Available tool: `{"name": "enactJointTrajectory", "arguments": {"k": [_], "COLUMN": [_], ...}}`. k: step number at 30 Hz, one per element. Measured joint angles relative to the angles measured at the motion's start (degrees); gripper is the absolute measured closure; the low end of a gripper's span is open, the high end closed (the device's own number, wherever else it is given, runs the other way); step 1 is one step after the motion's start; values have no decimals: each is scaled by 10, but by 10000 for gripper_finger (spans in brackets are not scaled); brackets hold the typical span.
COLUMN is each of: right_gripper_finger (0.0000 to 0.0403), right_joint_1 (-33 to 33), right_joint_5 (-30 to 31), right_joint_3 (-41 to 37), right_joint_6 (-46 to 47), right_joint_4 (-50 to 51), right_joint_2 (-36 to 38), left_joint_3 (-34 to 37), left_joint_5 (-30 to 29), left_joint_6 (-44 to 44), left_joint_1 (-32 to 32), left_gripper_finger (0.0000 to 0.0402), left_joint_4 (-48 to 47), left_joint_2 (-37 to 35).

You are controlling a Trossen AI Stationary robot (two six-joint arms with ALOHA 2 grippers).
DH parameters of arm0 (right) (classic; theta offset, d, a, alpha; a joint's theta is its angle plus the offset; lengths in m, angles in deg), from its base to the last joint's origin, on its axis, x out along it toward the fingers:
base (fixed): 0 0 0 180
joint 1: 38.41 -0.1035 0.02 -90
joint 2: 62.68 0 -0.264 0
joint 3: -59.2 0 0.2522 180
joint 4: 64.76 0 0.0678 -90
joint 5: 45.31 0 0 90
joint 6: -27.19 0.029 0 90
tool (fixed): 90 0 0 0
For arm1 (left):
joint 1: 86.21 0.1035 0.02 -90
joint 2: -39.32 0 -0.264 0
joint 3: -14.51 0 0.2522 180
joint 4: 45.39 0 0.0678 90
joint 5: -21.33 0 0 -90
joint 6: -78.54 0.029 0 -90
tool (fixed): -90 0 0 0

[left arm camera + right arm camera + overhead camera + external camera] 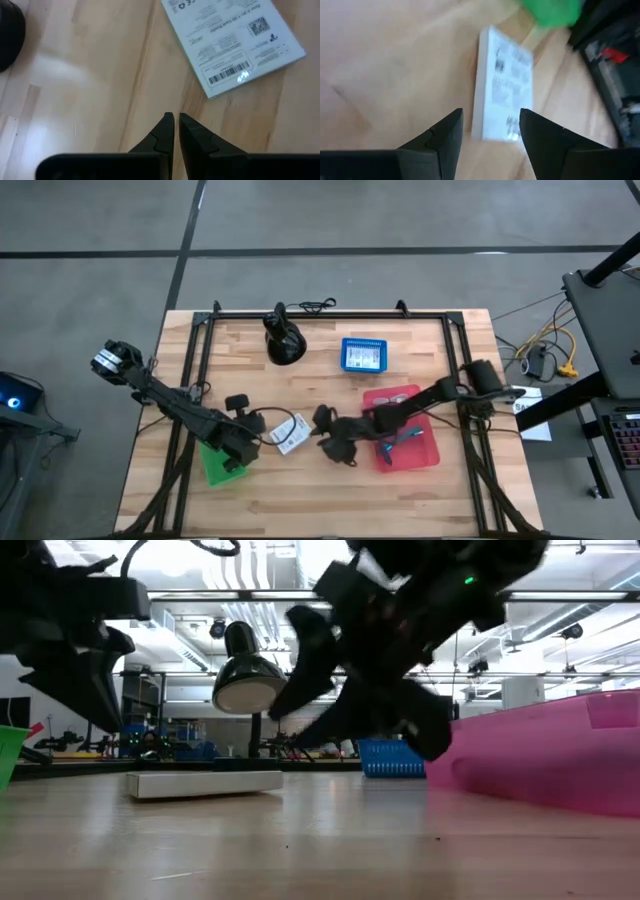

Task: Pick and place items into bin
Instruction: Put the white card reader box into the blue bin

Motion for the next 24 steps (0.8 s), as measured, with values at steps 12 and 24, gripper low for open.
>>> {"name": "enactJointTrajectory", "arguments": {"k": [12,24], "right_gripper_finger": [220,220], "right_joint_1": [47,51], "right_joint_5": [-4,-27], "right_joint_3": [110,111], "right_joint_6": [4,-17], "right_joint_4": [167,157], "right_joint_2": [-78,-81], "left_joint_3": [47,79], "left_joint_5": [-1,-52], "left_joint_6": [40,137], "left_joint_1": [1,31], "left_gripper_finger": [391,391], "left_joint_4": [38,144], "left_joint_2": [1,1]}}
